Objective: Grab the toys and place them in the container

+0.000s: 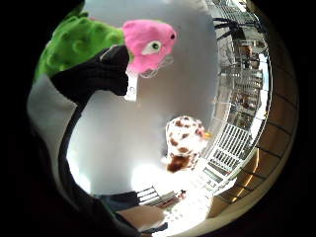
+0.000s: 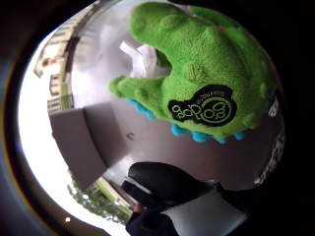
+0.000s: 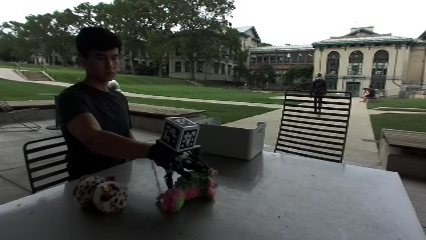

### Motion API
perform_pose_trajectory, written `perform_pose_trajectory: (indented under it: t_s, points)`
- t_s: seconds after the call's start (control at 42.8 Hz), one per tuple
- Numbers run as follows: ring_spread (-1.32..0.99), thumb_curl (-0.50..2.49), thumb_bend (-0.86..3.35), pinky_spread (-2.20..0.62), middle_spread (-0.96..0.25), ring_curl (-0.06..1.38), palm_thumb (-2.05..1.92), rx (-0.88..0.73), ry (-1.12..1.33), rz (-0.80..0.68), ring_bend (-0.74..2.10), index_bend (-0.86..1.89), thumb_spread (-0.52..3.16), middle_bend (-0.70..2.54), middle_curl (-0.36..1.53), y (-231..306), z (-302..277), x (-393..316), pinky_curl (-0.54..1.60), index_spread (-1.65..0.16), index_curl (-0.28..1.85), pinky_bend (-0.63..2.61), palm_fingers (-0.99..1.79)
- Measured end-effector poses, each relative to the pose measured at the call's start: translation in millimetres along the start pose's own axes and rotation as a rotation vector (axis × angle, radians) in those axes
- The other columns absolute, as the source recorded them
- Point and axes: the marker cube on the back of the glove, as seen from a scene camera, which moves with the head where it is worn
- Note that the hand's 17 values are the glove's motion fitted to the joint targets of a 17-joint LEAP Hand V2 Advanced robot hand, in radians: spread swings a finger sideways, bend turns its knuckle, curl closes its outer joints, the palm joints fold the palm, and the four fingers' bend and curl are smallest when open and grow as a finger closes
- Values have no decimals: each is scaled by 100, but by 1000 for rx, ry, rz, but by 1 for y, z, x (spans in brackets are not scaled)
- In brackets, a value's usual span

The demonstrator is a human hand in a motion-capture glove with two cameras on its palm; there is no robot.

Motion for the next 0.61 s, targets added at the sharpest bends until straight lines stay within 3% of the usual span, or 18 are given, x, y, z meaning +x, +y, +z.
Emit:
perform_pose_trajectory:
  t_s: [0.093, 0.233, 0.397, 0.514, 0.537, 0.56, 0.607]
  points:
    - [1, 25, -3, -13, -4, 22, -2, -5, -7, 3, 23, 27, 96, -1, 15, -4, 10, 1, 42, -37, 31, 160, -6]
    - [-2, 28, 4, -35, -2, 27, 10, 15, 31, 12, 47, 37, 105, -7, 5, -12, 24, 2, 42, -37, 35, 177, 21]
    - [-6, 29, 7, -42, -1, 32, 20, 47, 39, 19, 54, 87, 113, 1, 0, -19, 32, -2, 39, -36, 52, 167, 42]
    - [-13, 30, 10, -45, -1, 33, 29, 59, 27, 38, 62, 101, 118, 8, 0, -19, 33, -8, 36, -31, 59, 155, 56]
    - [-17, 32, 14, -46, -2, 35, 35, 61, 27, 41, 66, 108, 121, 18, 2, -19, 32, -8, 33, -29, 62, 147, 70]
    - [-17, 31, 12, -46, -1, 34, 33, 63, 26, 44, 65, 105, 121, 11, 1, -19, 30, -7, 34, -28, 61, 149, 63]
    - [-22, 34, 22, -47, -5, 36, 48, 63, 20, 52, 68, 114, 127, 29, 5, -18, 26, -6, 30, -25, 66, 135, 88]
